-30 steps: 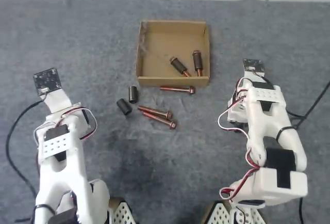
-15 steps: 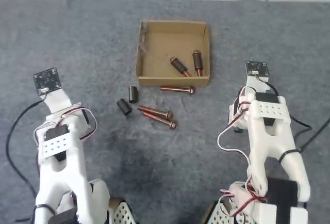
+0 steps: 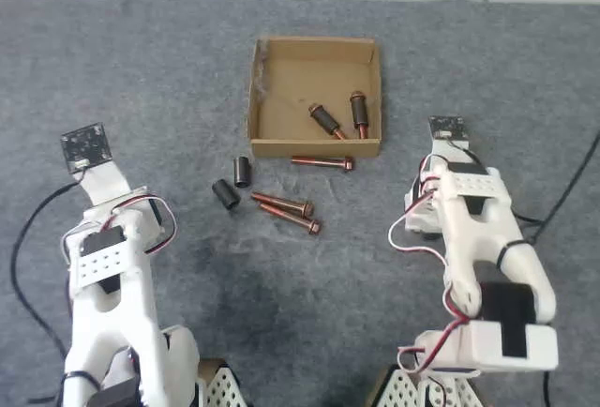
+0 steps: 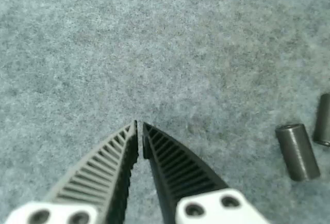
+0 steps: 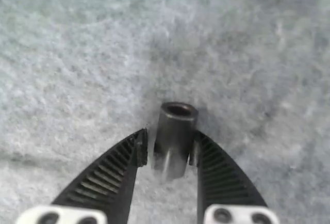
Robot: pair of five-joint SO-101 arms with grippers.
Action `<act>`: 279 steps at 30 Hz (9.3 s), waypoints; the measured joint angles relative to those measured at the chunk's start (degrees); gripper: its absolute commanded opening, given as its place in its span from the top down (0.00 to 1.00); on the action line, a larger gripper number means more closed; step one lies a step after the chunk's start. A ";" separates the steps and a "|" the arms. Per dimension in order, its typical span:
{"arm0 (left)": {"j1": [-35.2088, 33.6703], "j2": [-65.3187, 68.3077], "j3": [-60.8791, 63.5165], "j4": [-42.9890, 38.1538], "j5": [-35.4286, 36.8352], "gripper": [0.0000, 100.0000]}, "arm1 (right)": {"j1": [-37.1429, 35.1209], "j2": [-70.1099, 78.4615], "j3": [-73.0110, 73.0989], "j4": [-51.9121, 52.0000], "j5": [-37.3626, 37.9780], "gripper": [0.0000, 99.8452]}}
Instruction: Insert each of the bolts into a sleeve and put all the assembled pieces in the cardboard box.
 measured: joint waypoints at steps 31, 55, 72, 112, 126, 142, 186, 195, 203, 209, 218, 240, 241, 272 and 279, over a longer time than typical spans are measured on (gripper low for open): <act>1.05 0.00 0.00 0.00 -1.23 0.99 | 12.57 -1.93 0.88 1.67 0.18 0.99; 25.14 14.68 -35.52 40.18 -40.35 0.99 | 16.35 -2.37 3.08 0.00 3.60 0.99; 39.21 36.92 -53.45 48.97 -53.36 0.93 | 16.35 -2.37 3.08 0.00 3.60 0.99; 48.88 43.34 -54.07 42.37 -64.79 0.92 | 15.21 -3.08 4.13 -2.55 9.85 0.99; 47.30 49.76 -53.89 38.24 -64.79 0.93 | 15.21 -3.08 4.13 -2.55 10.02 0.99; 47.21 52.22 -53.89 33.67 -62.51 0.97 | 15.21 -3.08 4.13 -2.55 10.02 0.99; 34.46 17.67 -26.55 17.32 -5.71 0.99 | 15.12 -3.08 4.13 -2.99 10.02 0.99; 19.16 8.09 -16.00 14.15 0.09 0.99 | 13.45 -3.08 4.22 -6.15 10.02 0.99; 6.15 7.82 -10.46 12.57 0.09 0.99 | 9.05 -2.99 4.31 -16.00 10.02 0.99; 2.29 7.82 -7.38 11.34 -2.02 0.99 | 3.78 -2.99 4.31 -28.22 10.02 0.99; 1.76 7.82 -7.21 10.46 -2.81 0.99 | -2.64 -2.99 4.31 -48.53 10.02 0.99; 1.76 7.82 -7.21 10.46 -2.81 0.99 | -18.99 -2.99 23.38 -101.89 10.02 0.99; 1.76 7.82 -7.21 10.46 -2.81 0.99 | -19.96 -2.99 24.53 -103.82 10.02 0.99; 2.90 7.82 -7.21 10.46 -2.90 0.99 | -34.29 -2.99 53.89 -128.70 -2.11 0.99; 2.81 7.82 -7.21 10.46 -2.90 0.99 | -34.37 -3.08 55.38 -133.01 -2.20 0.99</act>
